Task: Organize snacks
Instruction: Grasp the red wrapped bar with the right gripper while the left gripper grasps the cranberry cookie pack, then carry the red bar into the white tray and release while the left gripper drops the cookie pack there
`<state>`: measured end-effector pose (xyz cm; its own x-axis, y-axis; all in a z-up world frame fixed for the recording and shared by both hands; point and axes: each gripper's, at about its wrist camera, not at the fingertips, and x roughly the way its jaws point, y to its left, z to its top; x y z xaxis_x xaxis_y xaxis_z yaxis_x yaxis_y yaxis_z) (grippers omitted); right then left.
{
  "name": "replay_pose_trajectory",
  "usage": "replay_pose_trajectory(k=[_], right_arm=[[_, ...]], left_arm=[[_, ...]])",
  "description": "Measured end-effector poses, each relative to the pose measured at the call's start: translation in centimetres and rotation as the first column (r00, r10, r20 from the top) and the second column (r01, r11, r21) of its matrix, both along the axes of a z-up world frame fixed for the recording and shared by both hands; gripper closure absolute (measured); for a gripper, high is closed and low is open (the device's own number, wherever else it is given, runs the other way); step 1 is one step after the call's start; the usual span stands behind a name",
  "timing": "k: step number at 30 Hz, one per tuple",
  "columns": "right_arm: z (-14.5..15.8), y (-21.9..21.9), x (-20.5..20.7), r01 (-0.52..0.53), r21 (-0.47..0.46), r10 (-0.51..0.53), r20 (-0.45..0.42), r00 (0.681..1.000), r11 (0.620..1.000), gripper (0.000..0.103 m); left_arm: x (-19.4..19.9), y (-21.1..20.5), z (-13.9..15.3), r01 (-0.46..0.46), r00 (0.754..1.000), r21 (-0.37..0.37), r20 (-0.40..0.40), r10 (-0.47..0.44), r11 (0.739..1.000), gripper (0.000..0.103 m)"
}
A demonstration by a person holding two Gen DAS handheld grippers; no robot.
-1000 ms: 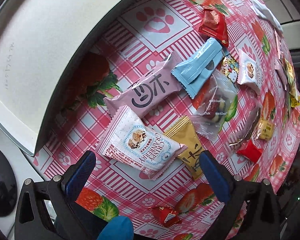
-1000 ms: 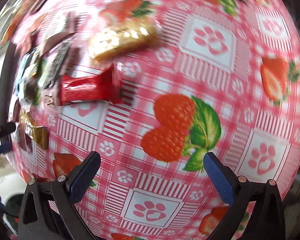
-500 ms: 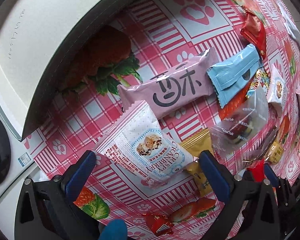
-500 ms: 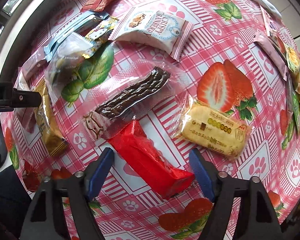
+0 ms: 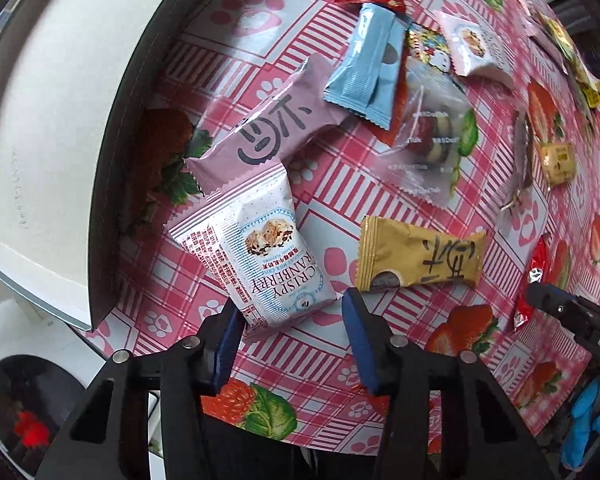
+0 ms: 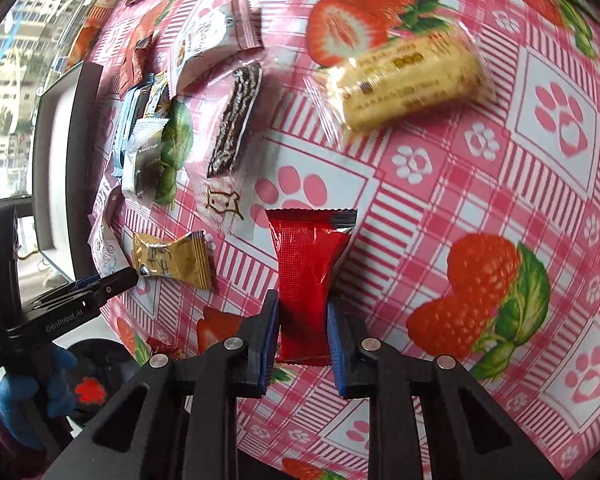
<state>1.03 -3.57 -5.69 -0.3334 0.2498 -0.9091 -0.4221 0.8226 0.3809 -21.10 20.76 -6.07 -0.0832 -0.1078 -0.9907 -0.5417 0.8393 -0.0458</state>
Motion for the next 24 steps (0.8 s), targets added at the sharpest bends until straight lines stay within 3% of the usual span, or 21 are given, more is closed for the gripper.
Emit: replay_pose_trajectory(k=[8, 16, 20, 22, 24], right_arm=[[-0.1, -4.6, 0.2, 0.048, -0.053, -0.047, 0.023, 0.999, 0.997, 0.079], [2.1, -1.3, 0.6, -0.014, -0.196, 0.044, 0.149, 0.988, 0.981, 0.076], [2.9, -1.3, 0.3, 0.075, -0.150, -0.056, 0.128, 0.990, 0.986, 0.082], [3.7, -1.1, -0.5, 0.123, -0.088, -0.113, 0.103, 0.988, 0.989, 0.082], [5.3, -1.1, 0.0, 0.156, -0.049, -0.151, 0.096, 0.984, 0.986, 0.082]], left_arm=[[-0.6, -1.5, 2.5, 0.162, 0.983, 0.056, 0.074, -0.165, 0.985, 0.050], [-1.1, -1.4, 4.9, 0.215, 0.966, 0.130, 0.115, -0.230, 0.968, 0.050], [-1.5, -0.8, 6.8, 0.210, 0.960, 0.156, 0.154, -0.234, 0.965, 0.050], [0.0, 2.2, 9.2, 0.202, 0.959, 0.160, 0.168, -0.229, 0.966, 0.050], [-1.1, 3.9, 10.6, 0.198, 0.957, 0.159, 0.183, -0.226, 0.967, 0.050]])
